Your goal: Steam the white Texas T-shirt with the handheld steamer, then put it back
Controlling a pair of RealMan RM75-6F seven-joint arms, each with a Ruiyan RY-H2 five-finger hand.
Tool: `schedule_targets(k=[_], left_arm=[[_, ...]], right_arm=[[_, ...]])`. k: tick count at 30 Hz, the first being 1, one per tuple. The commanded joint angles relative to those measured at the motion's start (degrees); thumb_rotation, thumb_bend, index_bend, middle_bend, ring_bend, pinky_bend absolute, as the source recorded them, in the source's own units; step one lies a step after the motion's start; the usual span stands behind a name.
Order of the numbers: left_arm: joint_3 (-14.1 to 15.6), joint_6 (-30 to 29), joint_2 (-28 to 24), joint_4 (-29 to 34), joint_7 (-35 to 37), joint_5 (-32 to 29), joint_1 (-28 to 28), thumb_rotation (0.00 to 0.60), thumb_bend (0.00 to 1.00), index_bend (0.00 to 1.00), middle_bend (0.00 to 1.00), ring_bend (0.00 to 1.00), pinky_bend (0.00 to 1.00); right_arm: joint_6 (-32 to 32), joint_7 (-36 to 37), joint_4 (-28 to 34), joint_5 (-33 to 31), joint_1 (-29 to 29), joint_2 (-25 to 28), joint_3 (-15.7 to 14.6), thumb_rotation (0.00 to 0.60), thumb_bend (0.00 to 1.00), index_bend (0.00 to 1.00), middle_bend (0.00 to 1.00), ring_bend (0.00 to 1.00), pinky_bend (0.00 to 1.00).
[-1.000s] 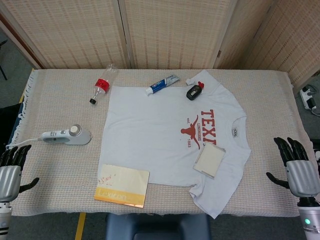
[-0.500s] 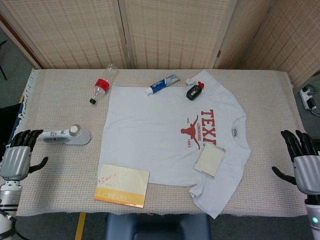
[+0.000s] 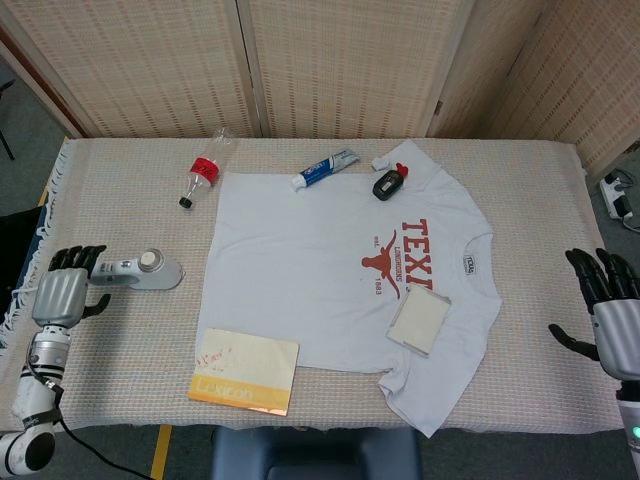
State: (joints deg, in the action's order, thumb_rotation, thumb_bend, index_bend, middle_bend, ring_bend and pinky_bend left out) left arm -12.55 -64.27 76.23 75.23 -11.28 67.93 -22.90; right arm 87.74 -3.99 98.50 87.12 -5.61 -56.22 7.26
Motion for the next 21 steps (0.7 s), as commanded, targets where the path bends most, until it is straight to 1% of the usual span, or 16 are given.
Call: schedule_targets(k=[1,9,15,21], left_arm=[[0.15,0.74,1.72,-1.95,-0.28,-1.07,-0.68,0.6,0.33,0.18,0.21,0.14,0.15],[-0.11,1.86,6.91,-8.85,-0.94,-2.02,-3.03,0.6,0.33,0.18,0.21,0.14,0.16],[-0.57,3.2,11.01,-15.55,-1.96,-2.56,-5.45,0.6,0.32,0.18,0.21,0.15,0.17],[-1.63,5.93,14.37,-22.33,-1.58,-4.17,-7.69,0.6,0.32,0.19,0.22,0.16,0.17]], right_arm=[[-0.36,0.13,-0.09,-0.21,-0.13,-0.08,-0.09,0.6,0.09,0.0,0.1,0.0,0.07],[-1.19,0.19,-0.03,-0.2,-0.67,-0.24,-0.23,0.6,0.09,0.0,0.1,0.0,0.07],[-1.33,0.12,0.17,-0.53,-0.68,-0.13,-0.29,0.6,0.09,0.0,0.1,0.0,0.07],[-1.28,-0.04,0.6,-0.71,-0.51,0.06,-0.47,0.6,0.09,0.0,0.1,0.0,0.07]])
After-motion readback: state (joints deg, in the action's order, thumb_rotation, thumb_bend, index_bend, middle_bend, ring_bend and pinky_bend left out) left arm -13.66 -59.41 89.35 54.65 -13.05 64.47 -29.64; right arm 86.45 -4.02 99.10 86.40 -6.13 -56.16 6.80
